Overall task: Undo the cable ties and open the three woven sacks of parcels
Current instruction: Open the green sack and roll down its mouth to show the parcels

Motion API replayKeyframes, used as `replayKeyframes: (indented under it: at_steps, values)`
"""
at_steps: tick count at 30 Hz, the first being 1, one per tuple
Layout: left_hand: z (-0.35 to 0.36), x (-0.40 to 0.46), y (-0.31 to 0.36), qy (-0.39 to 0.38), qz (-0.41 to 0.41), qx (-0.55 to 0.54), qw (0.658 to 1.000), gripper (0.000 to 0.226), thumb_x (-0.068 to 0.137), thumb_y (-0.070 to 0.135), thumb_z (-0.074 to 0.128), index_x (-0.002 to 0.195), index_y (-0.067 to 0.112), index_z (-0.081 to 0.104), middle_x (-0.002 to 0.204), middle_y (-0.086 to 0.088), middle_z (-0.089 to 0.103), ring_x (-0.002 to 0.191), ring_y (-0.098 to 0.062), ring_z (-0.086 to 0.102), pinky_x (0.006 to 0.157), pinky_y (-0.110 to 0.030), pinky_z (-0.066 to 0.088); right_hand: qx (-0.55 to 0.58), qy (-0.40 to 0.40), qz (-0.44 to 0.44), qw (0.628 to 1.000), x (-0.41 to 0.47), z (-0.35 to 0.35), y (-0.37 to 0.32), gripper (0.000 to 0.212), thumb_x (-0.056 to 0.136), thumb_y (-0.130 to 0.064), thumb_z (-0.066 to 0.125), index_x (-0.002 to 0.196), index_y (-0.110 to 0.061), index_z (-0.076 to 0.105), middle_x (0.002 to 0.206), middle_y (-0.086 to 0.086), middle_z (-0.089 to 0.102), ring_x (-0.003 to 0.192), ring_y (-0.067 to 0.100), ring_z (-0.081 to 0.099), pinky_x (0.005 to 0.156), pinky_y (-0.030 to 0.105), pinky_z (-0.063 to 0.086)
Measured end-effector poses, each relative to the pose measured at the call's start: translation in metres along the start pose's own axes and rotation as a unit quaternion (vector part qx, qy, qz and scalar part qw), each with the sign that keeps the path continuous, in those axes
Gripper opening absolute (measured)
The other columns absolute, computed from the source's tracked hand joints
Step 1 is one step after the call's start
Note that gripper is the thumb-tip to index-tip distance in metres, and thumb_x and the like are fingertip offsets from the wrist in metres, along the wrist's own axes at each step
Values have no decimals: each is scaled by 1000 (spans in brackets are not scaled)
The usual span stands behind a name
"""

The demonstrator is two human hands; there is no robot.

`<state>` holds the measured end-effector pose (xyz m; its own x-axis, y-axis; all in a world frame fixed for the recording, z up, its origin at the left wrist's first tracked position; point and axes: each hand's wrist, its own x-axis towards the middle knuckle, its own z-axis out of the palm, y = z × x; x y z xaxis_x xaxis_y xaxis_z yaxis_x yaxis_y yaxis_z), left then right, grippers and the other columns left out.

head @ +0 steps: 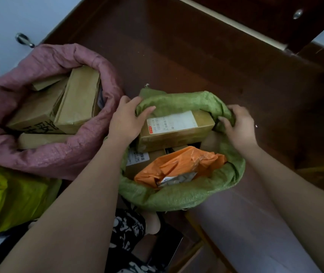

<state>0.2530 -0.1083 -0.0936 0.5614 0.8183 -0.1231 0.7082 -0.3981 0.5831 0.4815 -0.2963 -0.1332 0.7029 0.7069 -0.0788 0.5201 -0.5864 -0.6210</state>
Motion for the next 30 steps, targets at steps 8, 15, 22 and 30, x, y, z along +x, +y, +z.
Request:
replayKeyframes:
  at_steps: [8,15,22,30]
  values:
    - [-11,17,6,105,-150,-95,979,50,96,39,48,52,16,45,52,2,47,48,-15,45,54,-30,36,368,-155,286,871,53,-22,-33,23,97,-30,53,92,-14,69,81,5,72,76,20,69,74,34,55]
    - [-13,24,1,78,-304,-214,925,31,94,30,55,67,15,50,64,3,47,56,-9,43,54,-23,39,417,-19,388,822,75,-7,-40,26,85,-25,66,107,-12,61,109,10,69,98,27,68,84,42,57]
    - [-14,21,6,83,-269,-145,948,26,94,36,53,89,11,56,85,-4,59,83,-18,55,70,-22,37,154,18,163,974,25,-10,-19,52,84,-45,67,128,-19,54,122,4,56,112,16,54,99,27,45]
    - [-11,-25,25,137,-294,-33,945,64,84,43,64,133,11,36,140,-8,43,134,-28,35,108,-54,22,142,62,298,942,-8,-6,-5,23,95,-19,55,108,-3,66,108,18,67,103,32,63,91,38,51]
